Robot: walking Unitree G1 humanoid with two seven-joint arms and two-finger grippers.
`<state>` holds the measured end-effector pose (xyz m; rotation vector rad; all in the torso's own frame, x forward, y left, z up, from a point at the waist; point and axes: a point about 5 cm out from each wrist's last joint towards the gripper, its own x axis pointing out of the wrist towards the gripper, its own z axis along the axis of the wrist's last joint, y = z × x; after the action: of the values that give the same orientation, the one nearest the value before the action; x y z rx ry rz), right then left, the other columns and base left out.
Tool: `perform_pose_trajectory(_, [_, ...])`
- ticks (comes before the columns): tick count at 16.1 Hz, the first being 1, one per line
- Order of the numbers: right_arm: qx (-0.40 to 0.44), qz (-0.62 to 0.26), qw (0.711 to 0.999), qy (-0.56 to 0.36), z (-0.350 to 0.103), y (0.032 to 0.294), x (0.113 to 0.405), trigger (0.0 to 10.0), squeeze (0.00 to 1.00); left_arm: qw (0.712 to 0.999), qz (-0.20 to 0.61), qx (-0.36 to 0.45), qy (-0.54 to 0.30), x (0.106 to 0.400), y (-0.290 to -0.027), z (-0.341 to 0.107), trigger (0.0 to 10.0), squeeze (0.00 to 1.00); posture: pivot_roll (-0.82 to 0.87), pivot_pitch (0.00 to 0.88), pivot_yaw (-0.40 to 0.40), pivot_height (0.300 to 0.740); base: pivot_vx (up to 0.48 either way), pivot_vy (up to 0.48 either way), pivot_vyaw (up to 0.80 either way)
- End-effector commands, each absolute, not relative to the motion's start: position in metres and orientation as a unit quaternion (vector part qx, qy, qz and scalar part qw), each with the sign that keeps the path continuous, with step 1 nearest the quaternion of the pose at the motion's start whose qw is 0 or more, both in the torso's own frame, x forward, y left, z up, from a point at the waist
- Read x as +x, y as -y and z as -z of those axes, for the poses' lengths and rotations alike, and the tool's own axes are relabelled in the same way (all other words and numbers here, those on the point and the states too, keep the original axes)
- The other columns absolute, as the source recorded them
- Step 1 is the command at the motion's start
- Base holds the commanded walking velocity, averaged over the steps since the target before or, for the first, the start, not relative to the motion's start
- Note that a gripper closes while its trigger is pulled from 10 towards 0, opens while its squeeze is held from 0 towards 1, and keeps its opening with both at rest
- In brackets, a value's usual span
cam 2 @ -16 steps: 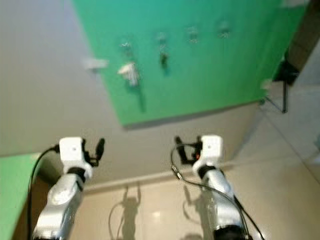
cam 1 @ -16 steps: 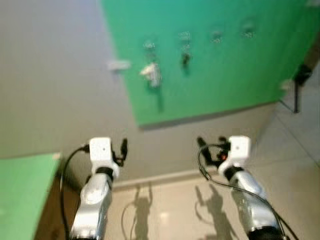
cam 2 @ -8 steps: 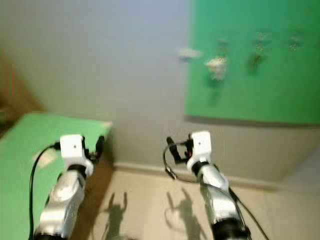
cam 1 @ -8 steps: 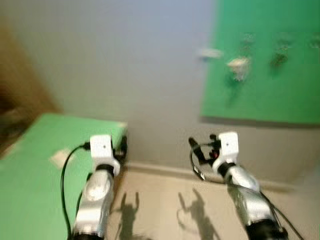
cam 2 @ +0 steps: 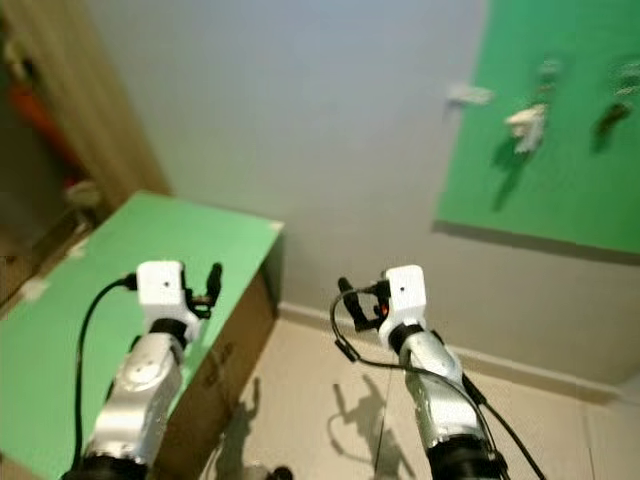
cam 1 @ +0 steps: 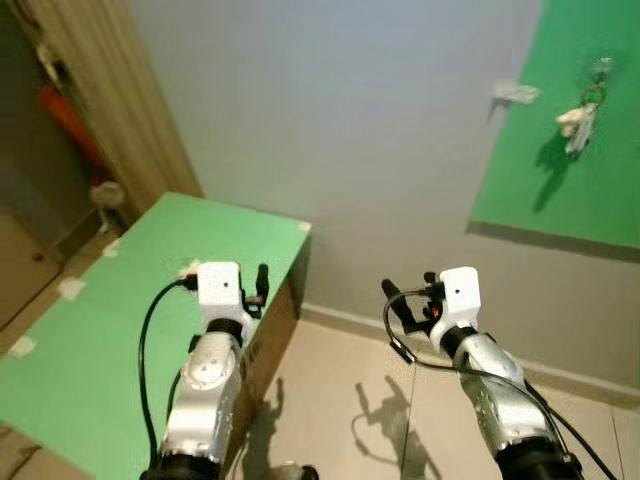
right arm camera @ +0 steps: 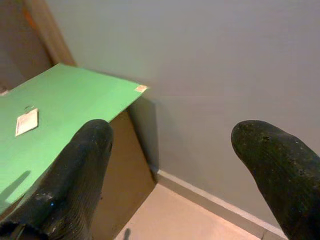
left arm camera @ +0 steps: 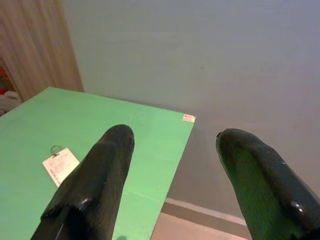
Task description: Hang keys on a hook
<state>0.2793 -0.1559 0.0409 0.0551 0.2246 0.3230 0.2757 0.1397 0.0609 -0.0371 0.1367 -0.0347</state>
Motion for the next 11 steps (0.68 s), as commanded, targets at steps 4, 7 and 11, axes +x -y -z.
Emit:
perform_pose_trajectory(4, [0.023, -0.183, 0.977, -0.102, -0.044, 0.1476, 0.2814, 10.0, 0.0, 0.997, 0.018, -0.004, -0.07, 0.279, -0.1386, -0.0612, 10.0, 0.0, -0.15, 0.0, 0.074, 0.74, 0.0, 0.0, 0.46])
perform_pose_trajectory(7, [0.023, -0.19, 0.976, -0.104, -0.0438, 0.1464, 0.2825, 10.0, 0.0, 0.998, 0.018, 0.002, -0.068, 0.2798, -0.1369, -0.0612, 10.0, 0.0, -0.15, 0.0, 0.072, 0.74, 0.0, 0.0, 0.45])
perform_pose_trajectory(11, [0.021, -0.203, 0.973, -0.105, -0.0441, 0.1426, 0.2837, 10.0, 0.0, 0.997, 0.003, -0.014, -0.071, 0.2817, -0.1362, -0.0604, 10.0, 0.0, -0.15, 0.0, 0.072, 0.74, 0.141, -0.407, 0.44])
